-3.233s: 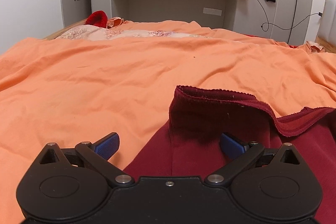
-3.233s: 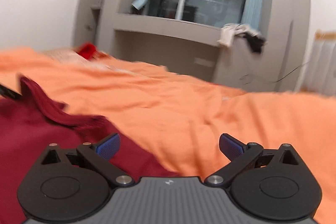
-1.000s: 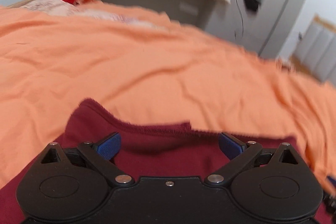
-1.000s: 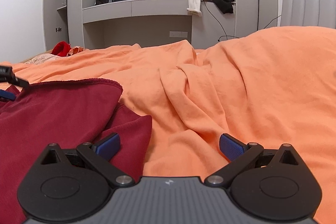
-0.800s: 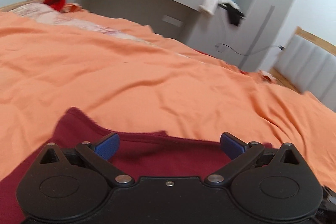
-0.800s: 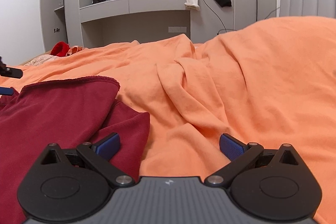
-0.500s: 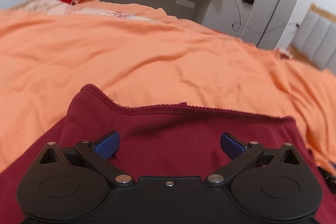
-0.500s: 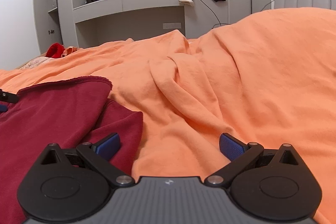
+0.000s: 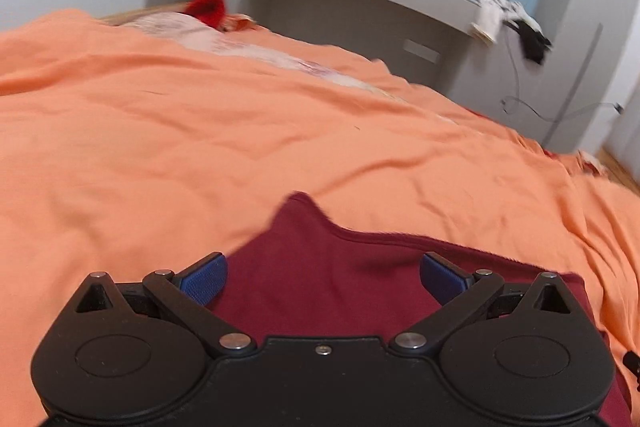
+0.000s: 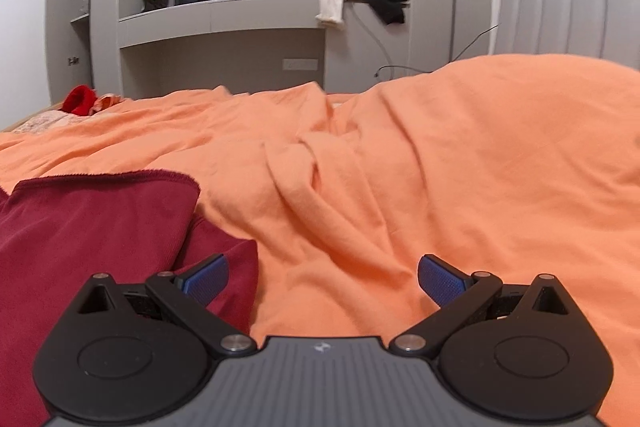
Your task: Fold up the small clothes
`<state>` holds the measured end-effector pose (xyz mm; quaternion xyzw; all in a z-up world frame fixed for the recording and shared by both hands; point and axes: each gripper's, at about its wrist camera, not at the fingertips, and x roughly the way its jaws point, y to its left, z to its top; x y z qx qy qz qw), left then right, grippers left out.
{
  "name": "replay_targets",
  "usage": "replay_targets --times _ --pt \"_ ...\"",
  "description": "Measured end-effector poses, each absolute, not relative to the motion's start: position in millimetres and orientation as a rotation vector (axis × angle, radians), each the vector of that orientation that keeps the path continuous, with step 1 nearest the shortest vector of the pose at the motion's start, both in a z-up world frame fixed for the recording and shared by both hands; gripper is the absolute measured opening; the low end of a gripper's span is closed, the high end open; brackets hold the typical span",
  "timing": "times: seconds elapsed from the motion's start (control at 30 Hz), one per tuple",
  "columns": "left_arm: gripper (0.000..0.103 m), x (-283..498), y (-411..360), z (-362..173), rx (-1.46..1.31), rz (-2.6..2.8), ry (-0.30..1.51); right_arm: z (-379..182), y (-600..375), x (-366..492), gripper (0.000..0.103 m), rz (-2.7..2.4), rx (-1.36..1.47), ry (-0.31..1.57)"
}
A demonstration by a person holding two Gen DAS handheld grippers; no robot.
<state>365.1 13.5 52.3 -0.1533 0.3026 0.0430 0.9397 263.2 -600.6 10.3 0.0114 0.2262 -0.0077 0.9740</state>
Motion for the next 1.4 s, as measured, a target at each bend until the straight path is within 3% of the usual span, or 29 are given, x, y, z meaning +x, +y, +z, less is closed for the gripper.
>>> replay_targets --times 0.37,0.67,1.4 --pt "0.102 289.6 60.0 68.9 -0.372 0.242 0.529 36.7 -585.5 238.9 0.103 0.011 0.100 0.363" --pt "0.102 233.0 65.2 51.0 -0.355 0.282 0.544 52.2 -532.3 223.1 0.103 0.133 0.042 0.310" --pt "0.102 222.3 38.6 33.7 -0.283 0.233 0.587 7.1 -433.1 178.0 0.103 0.278 -0.146 0.339"
